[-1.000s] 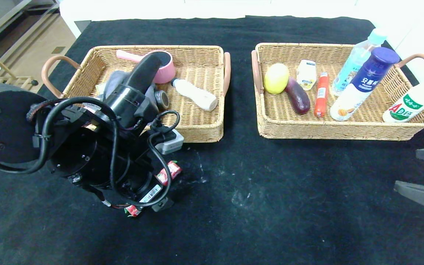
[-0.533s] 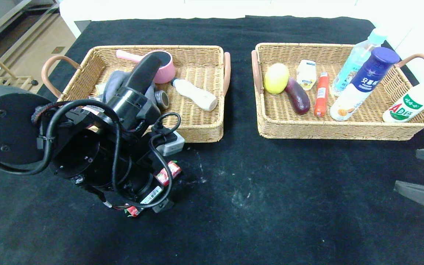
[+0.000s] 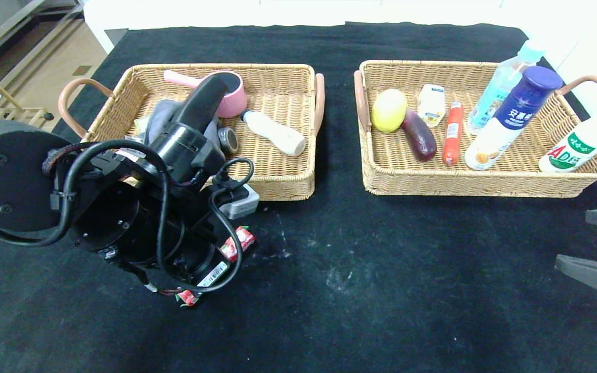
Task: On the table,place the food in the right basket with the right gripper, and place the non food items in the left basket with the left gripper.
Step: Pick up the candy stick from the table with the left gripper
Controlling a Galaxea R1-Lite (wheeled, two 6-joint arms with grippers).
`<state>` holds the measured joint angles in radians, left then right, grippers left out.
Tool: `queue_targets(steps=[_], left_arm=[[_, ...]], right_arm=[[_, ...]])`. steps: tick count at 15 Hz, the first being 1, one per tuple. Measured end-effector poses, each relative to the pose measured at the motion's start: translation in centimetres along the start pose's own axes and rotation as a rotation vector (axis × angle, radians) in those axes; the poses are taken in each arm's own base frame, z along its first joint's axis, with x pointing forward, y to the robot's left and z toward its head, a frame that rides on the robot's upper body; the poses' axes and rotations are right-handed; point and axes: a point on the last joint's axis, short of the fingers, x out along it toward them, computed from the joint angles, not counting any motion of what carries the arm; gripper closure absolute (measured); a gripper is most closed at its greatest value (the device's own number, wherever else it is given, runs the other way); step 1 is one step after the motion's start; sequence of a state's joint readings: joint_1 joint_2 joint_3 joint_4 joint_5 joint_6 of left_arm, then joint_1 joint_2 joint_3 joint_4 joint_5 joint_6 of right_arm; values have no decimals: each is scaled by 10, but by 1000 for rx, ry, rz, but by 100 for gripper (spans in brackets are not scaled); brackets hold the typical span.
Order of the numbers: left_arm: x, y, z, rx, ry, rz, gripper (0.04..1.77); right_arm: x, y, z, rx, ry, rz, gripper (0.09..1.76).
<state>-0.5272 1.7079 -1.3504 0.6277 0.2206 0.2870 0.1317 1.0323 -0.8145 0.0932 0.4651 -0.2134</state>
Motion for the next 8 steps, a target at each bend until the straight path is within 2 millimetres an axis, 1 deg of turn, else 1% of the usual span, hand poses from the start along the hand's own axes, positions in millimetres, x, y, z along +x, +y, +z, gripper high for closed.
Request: queue_targets(steps=[1,8], left_arm=[[0,0,0,-1,0,-1,150],[-1,-1,0,-2,-4,-2,150]], right_arm=[[0,0,0,0,0,0,14],[0,0,0,0,0,0,14]])
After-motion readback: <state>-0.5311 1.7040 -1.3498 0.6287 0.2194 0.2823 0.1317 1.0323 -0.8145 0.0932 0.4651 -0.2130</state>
